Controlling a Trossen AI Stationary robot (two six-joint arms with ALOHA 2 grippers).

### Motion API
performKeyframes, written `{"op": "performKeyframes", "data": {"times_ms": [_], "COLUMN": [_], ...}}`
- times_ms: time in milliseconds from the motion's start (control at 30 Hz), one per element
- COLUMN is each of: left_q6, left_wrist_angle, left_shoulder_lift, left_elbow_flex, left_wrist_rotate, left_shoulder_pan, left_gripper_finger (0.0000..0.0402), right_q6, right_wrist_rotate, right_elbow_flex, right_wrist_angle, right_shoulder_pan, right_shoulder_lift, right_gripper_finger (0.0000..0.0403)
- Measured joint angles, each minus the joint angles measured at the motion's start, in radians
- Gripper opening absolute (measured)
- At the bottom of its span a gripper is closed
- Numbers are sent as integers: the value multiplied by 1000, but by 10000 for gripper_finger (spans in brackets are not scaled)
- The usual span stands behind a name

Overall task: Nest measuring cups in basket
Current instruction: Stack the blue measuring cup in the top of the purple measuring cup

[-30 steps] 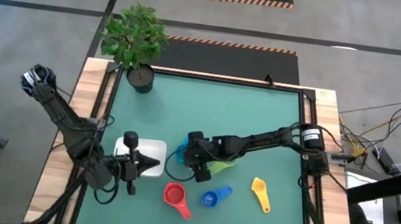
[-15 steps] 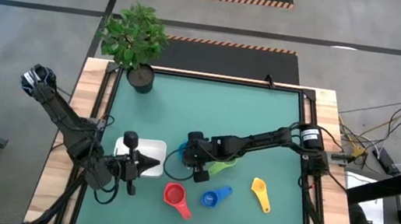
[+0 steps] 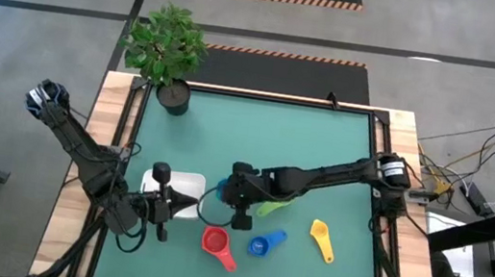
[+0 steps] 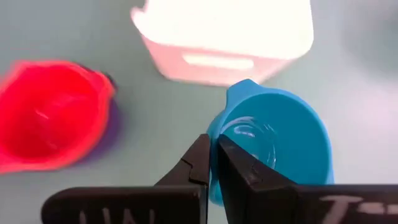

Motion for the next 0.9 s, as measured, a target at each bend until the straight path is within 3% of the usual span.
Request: {"op": "performKeyframes", "data": {"times_ms": [333, 500, 900], "left_q6": [0, 0, 0], "left_wrist_angle": [10, 26, 41], "left_shoulder_lift": [0, 0, 0], "left_elbow_flex": [0, 0, 0], "left_wrist_rotate": [0, 0, 0], "left_shoulder_pan": [0, 0, 0], "left_gripper_finger": [0, 0, 0], "right_q6": [120, 120, 115], "right_wrist_rotate": [3, 96, 131], "right_elbow_flex": [70, 58, 53], "right_wrist_angle": [-34, 1, 96], "right_shoulder_pan": [153, 212, 243], "right_shoulder_lift": [-7, -7, 71], "right_gripper_finger": [9, 9, 9]}}
